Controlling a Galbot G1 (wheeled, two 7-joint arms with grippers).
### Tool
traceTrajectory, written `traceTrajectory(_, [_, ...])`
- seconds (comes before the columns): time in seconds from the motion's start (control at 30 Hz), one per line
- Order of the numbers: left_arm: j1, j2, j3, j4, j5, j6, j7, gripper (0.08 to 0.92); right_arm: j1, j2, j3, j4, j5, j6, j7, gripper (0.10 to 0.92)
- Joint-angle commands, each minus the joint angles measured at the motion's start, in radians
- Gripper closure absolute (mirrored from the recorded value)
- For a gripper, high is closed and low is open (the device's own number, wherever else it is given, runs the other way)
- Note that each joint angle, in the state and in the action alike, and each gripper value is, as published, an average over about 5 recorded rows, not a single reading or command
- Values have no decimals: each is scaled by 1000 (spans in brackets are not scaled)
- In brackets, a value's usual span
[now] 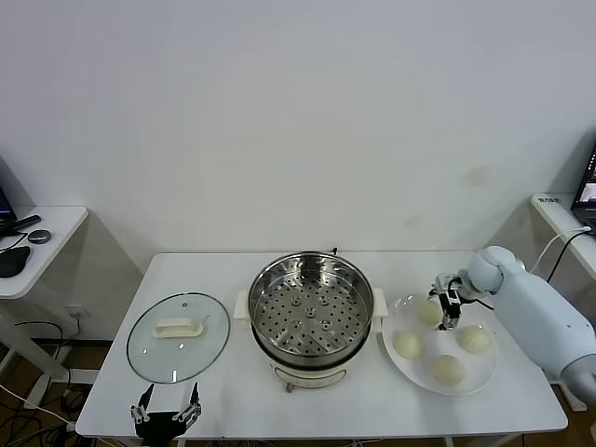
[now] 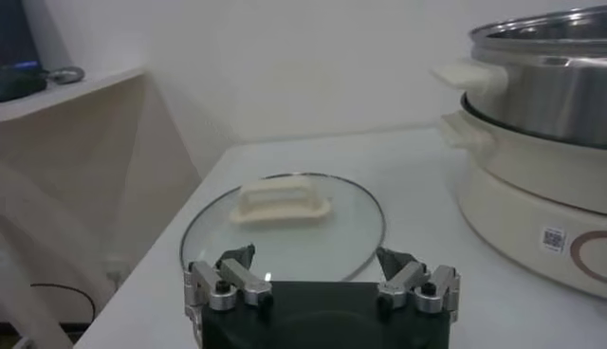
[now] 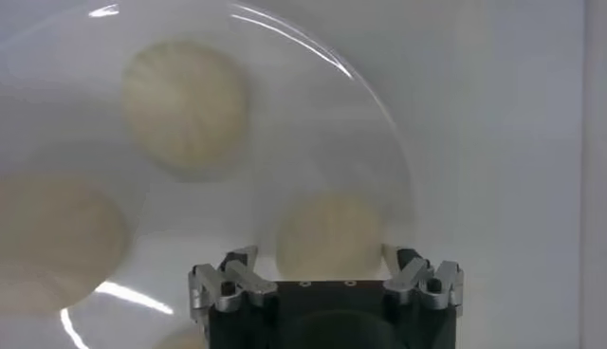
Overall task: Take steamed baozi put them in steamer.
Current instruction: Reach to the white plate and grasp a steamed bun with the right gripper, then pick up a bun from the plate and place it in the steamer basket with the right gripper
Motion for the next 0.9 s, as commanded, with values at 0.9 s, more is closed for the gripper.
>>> traceTrajectory(0.9, [-6, 9, 13, -32, 35, -5, -16, 177, 633, 130, -407, 25, 534, 146, -139, 457])
